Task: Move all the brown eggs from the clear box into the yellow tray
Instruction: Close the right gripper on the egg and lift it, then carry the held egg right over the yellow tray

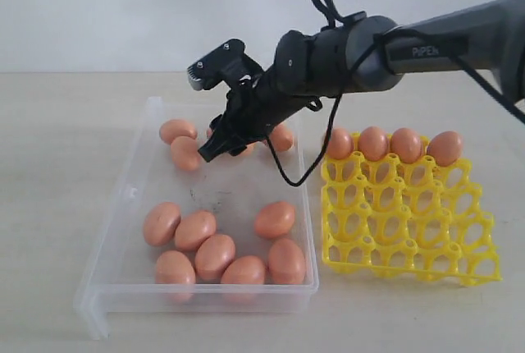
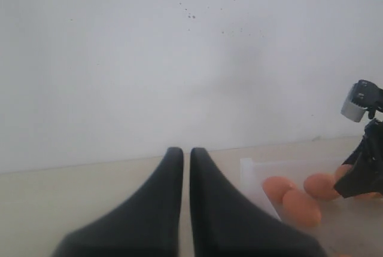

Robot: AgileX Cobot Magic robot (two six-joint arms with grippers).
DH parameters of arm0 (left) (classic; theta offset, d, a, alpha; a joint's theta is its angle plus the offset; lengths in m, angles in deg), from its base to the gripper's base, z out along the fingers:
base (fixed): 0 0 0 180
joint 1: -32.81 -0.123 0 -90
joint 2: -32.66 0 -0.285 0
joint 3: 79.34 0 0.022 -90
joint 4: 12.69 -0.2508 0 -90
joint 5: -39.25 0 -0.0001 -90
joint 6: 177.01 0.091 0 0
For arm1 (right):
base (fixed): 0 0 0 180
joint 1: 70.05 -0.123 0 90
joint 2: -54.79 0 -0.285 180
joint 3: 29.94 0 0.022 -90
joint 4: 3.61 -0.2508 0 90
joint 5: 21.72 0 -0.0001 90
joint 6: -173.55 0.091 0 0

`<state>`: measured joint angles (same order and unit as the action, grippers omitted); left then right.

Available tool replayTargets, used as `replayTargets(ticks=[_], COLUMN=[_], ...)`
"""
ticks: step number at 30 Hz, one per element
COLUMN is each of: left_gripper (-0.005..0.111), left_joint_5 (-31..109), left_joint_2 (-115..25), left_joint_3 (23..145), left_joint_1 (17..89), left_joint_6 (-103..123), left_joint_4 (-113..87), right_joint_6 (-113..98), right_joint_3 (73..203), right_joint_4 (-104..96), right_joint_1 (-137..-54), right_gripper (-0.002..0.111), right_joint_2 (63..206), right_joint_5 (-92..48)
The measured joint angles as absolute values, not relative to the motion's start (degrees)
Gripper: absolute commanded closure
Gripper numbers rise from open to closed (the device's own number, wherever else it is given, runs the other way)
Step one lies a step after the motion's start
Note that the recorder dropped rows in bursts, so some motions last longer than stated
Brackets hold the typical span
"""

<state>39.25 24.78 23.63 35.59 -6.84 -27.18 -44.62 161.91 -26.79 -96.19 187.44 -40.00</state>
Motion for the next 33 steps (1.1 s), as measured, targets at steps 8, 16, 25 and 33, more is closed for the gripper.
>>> replayTargets(ticks=[8,16,25,33], left_gripper=[0.103,0.103,0.103,0.103], left_joint_5=[39.3,39.3,39.3,39.3], left_joint_2=[24.8,24.8,24.8,24.8], left_joint_3=[23.6,23.6,23.6,23.6], left_joint_1=[35.6,35.6,35.6,35.6], left_joint_6=[-6.8,-6.8,-6.8,-6.8], left_joint_4=[-27.2,-27.2,-27.2,-27.2], right_joint_6=[-50.3,1.6,7.2,1.0], right_joint_3=[145.8,136.3,135.5,126.2], right_joint_4=[-33.6,27.7,32.9,25.3], right_joint_1=[-96.2,-95.6,-95.5,-90.4], right_gripper=[0.108,0.108,0.108,0.108], right_joint_2=[181.0,179.6,179.0,173.8], right_joint_5=[-14.7,12.7,23.3,41.5])
